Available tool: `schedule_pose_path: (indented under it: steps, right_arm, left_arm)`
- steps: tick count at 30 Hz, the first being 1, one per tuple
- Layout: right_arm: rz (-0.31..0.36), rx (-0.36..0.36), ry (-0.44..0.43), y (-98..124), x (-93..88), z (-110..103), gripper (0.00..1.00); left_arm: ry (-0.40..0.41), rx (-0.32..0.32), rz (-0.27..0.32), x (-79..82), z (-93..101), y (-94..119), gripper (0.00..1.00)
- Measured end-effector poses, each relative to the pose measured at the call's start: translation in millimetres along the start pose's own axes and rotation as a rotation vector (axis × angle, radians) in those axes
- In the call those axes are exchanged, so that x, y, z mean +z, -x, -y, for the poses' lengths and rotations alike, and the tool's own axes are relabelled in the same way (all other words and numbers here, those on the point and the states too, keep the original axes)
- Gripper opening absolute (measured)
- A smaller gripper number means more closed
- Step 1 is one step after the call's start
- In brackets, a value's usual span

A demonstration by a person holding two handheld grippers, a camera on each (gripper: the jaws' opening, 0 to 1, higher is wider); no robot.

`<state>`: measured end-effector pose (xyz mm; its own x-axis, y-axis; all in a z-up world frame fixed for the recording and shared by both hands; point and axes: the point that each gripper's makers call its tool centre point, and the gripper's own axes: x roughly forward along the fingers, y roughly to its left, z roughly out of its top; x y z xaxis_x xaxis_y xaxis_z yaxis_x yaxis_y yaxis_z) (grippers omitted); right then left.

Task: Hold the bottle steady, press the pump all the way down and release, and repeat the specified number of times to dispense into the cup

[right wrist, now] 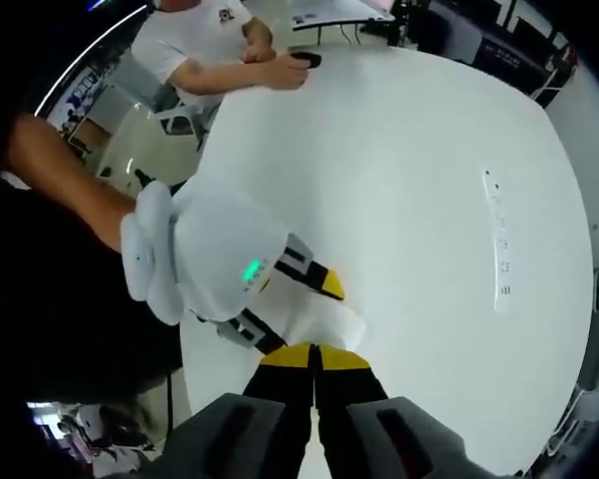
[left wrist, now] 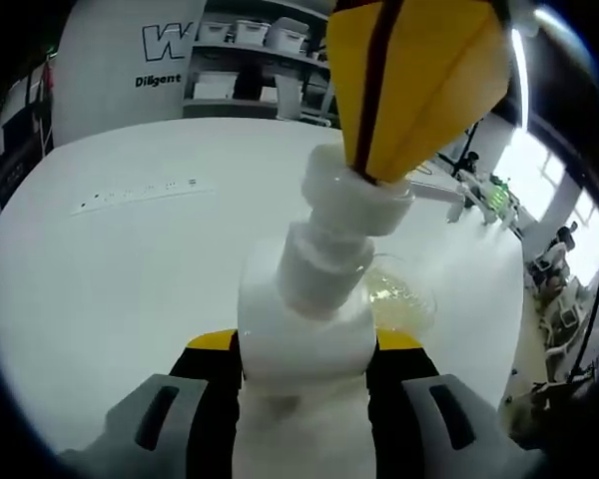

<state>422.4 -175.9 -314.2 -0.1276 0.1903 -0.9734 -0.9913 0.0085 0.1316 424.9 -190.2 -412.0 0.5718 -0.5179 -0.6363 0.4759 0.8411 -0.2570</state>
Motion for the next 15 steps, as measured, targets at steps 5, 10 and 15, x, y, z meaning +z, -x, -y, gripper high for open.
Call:
schedule_pose_path:
  steps: [5,10,15]
  right_arm:
    - [0.020,0.002,-0.011,-0.4,1.1,-0.4,0.00]
    - [0.008,0.005,-0.011,0.1,1.0,-1.4,0.00]
    - [0.024,0.014,-0.035,2.9,0.5,-0.7,0.00]
  left_arm:
    - [0.001,0.000,0.001,-0.1,-0.1,0.0,0.48]
    - [-0.001,0.000,0.003,0.0,0.4,0.6,0.48]
    - [-0.001,0.001,0.013,0.1,0.3,0.7,0.48]
